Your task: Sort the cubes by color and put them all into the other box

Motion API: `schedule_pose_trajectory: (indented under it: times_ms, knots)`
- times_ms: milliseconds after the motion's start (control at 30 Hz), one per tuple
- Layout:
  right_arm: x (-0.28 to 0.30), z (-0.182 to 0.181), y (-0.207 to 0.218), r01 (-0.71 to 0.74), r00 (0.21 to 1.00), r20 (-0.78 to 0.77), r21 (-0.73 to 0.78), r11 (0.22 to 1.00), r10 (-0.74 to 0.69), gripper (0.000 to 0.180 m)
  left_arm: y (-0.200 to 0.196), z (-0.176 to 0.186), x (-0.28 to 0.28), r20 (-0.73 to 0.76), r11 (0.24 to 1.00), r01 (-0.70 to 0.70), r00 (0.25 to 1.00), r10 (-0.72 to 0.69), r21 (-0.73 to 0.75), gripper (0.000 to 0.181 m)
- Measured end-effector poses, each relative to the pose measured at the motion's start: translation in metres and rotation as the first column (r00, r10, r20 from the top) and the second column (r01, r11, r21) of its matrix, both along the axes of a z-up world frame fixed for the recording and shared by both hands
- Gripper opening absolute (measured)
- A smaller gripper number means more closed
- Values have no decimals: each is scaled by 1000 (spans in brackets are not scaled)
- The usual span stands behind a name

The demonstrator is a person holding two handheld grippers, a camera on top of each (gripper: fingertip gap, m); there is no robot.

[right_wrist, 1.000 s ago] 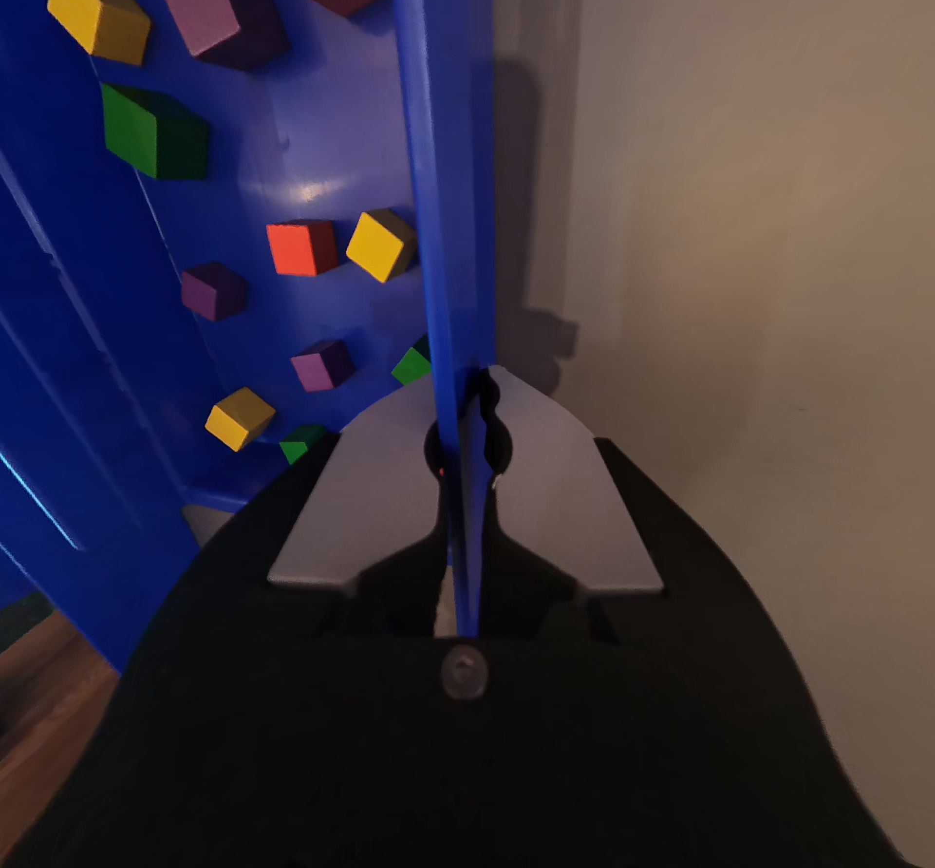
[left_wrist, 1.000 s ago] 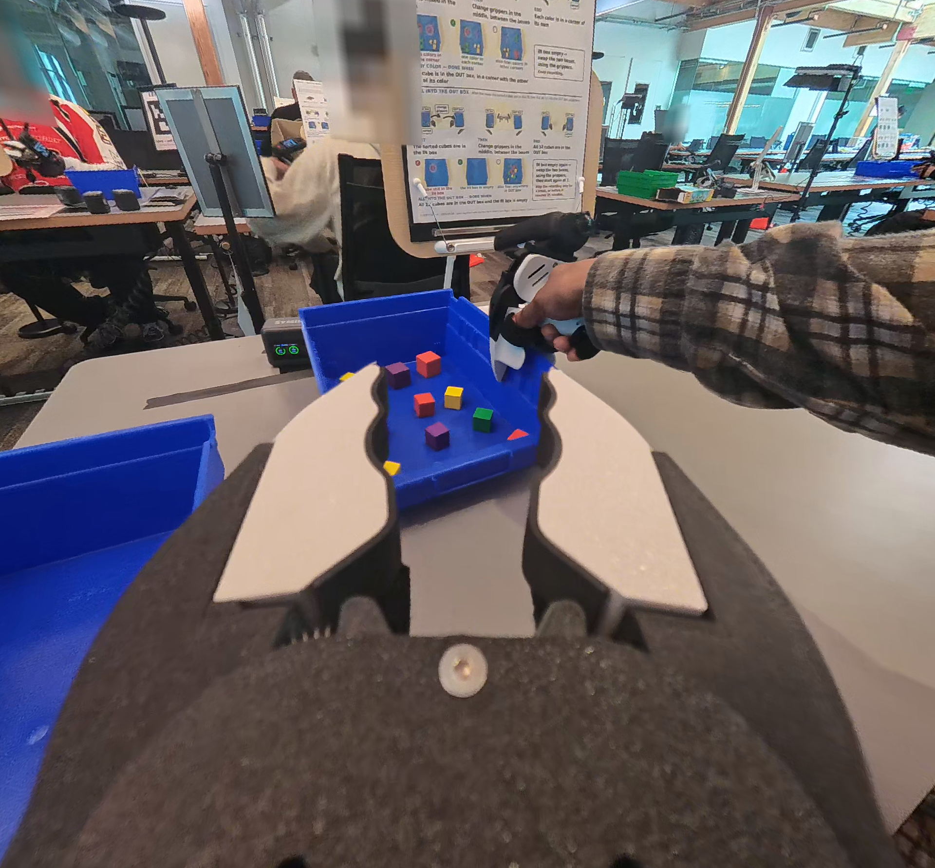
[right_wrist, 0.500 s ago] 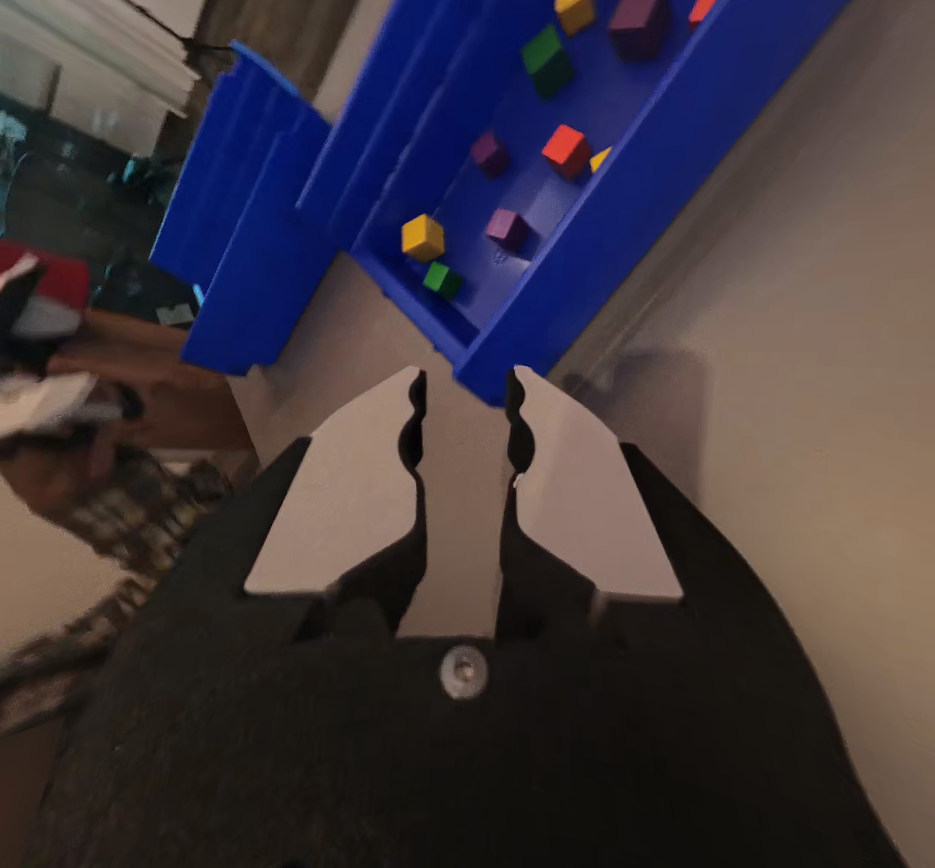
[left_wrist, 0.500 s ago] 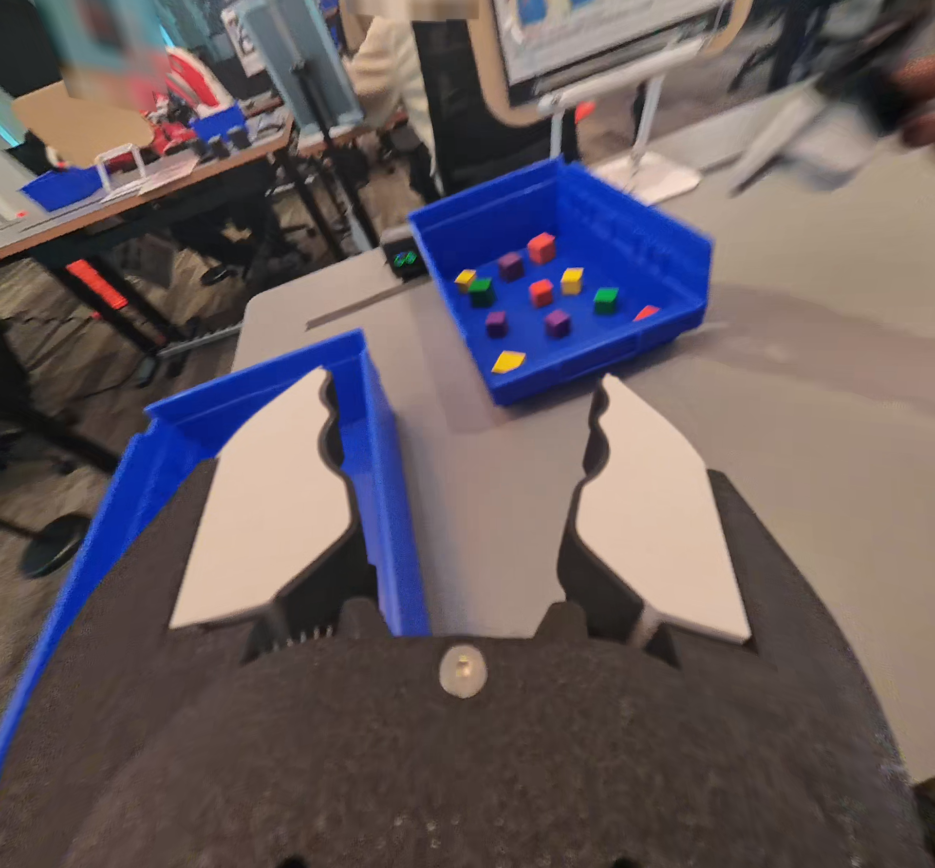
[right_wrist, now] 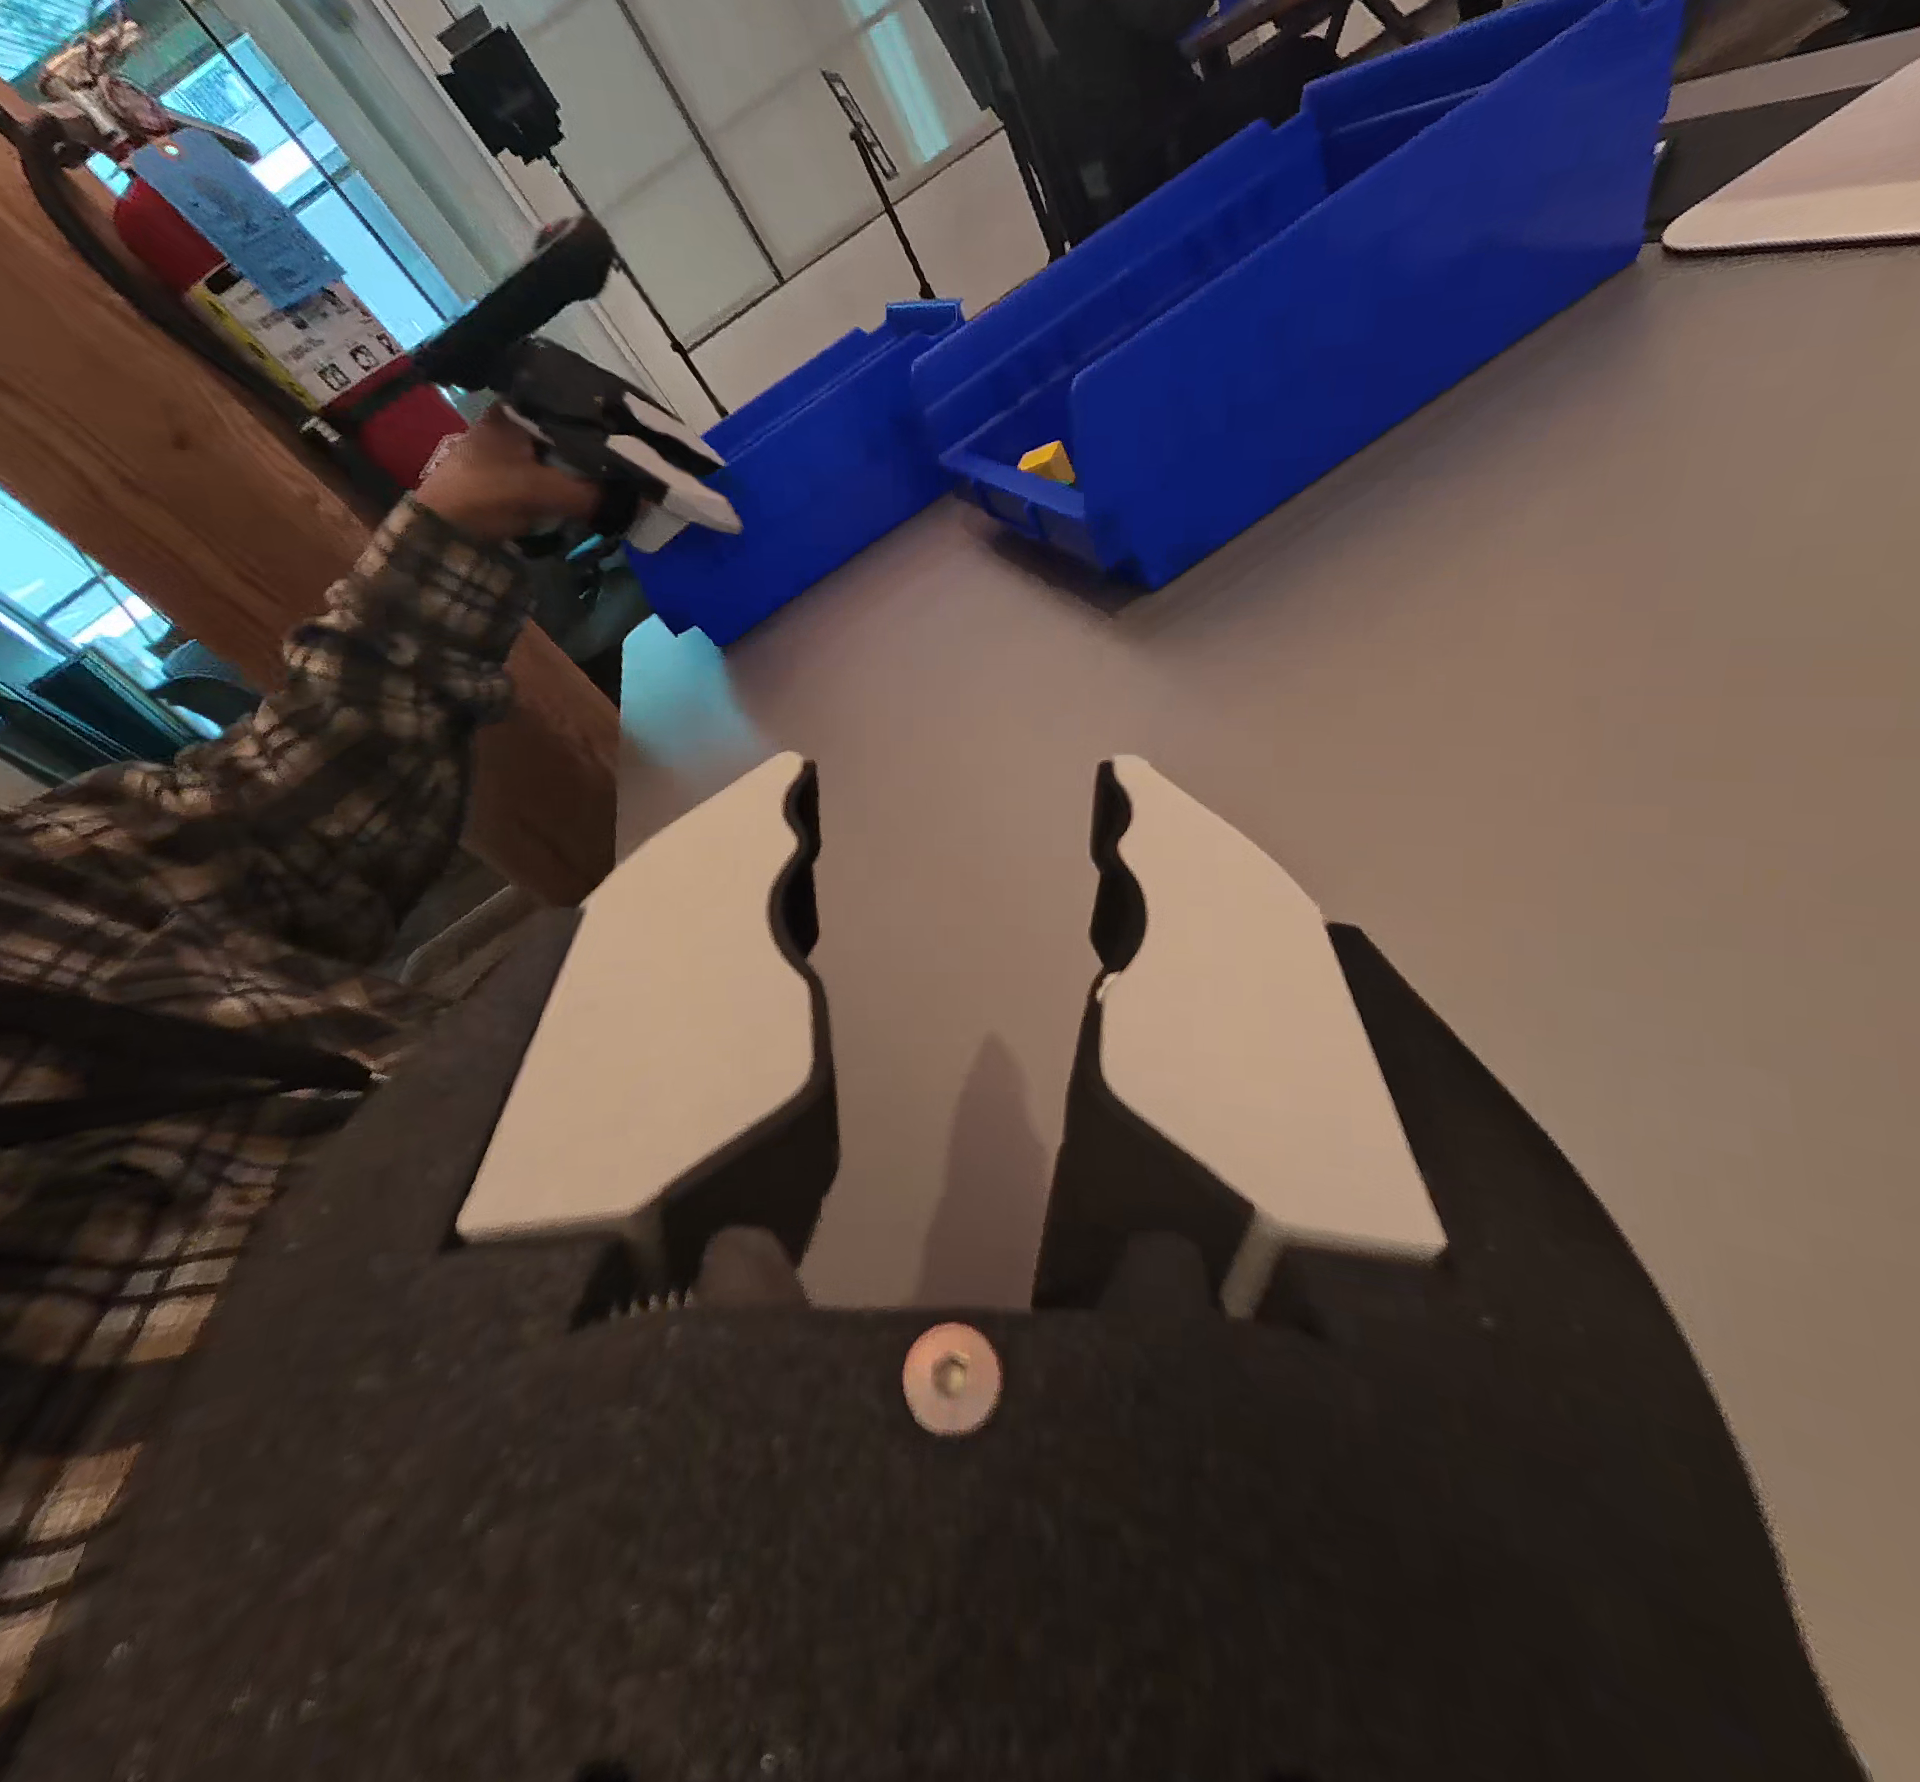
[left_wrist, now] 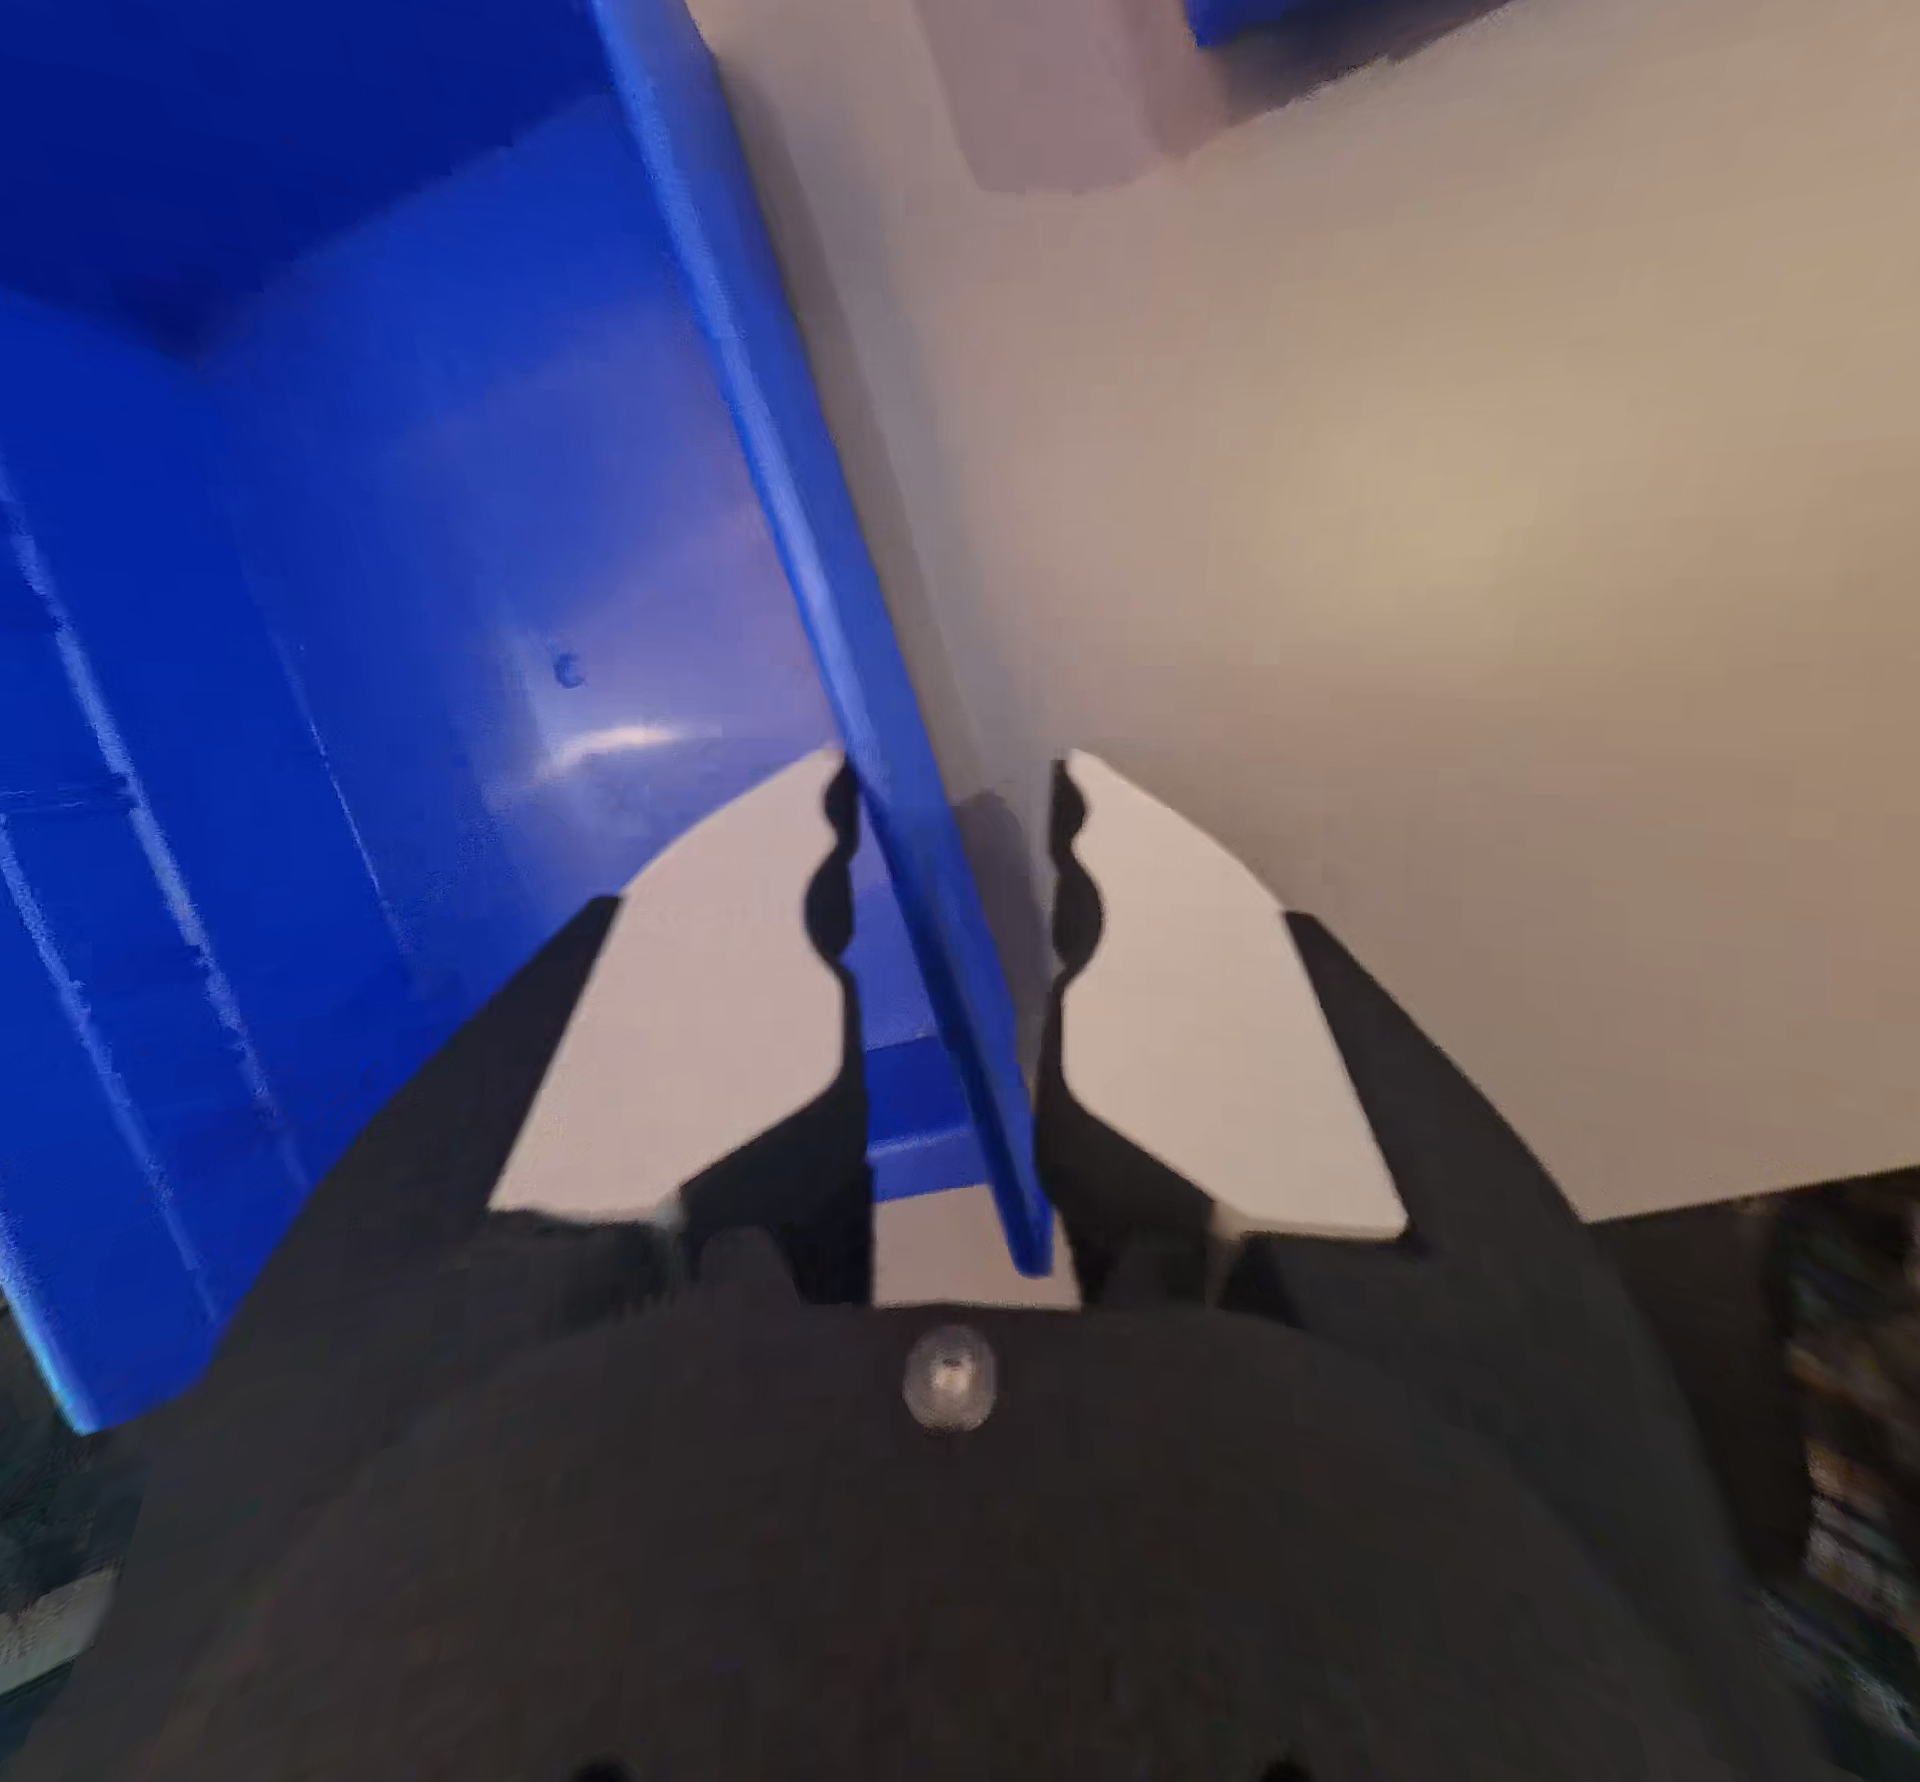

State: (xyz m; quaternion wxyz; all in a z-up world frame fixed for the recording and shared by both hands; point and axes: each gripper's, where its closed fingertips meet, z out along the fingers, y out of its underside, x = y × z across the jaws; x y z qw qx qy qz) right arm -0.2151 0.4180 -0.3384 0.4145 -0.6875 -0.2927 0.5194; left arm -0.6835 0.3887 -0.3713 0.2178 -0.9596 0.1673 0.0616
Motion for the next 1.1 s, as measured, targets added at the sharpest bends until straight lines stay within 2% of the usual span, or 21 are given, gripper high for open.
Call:
schedule_pose_trajectory:
  times_ms: [67,133,233,333,533,600,767,1000,1100]
  knots:
    - [8,0,-6,8,1000,12,22,1000,-9,46,3,-3,-9,-33,999,3,999,-4,-34,13]
    - [13,1,-13,0,1000,16,35,999,0,43,2,-4,-16,-42,997,-10,999,7,-71,9]
    - [19,2,-23,-22,1000,14,44,999,21,37,-9,-4,-30,-124,991,54,990,-70,-126,7]
    - [26,0,-29,-27,1000,6,36,999,27,33,-32,-4,-42,-86,975,128,986,-145,-182,6]
    - [32,1,-37,-35,998,-54,-2,999,35,28,-90,-3,-80,-106,908,299,934,-342,-295,3]
    - [32,1,-40,-36,998,-51,-2,999,36,27,-109,-3,-87,-123,841,417,868,-481,-345,3]
    - [27,6,-44,-48,997,-57,-11,999,47,26,-138,-3,-84,-120,684,590,713,-691,-429,4]
    - [19,17,-51,-64,997,-41,-2,998,63,26,-164,-3,-62,-106,495,722,513,-852,-484,4]
    - [17,20,-53,-68,997,-46,-5,998,67,26,-170,-2,-47,-110,449,752,457,-883,-482,4]
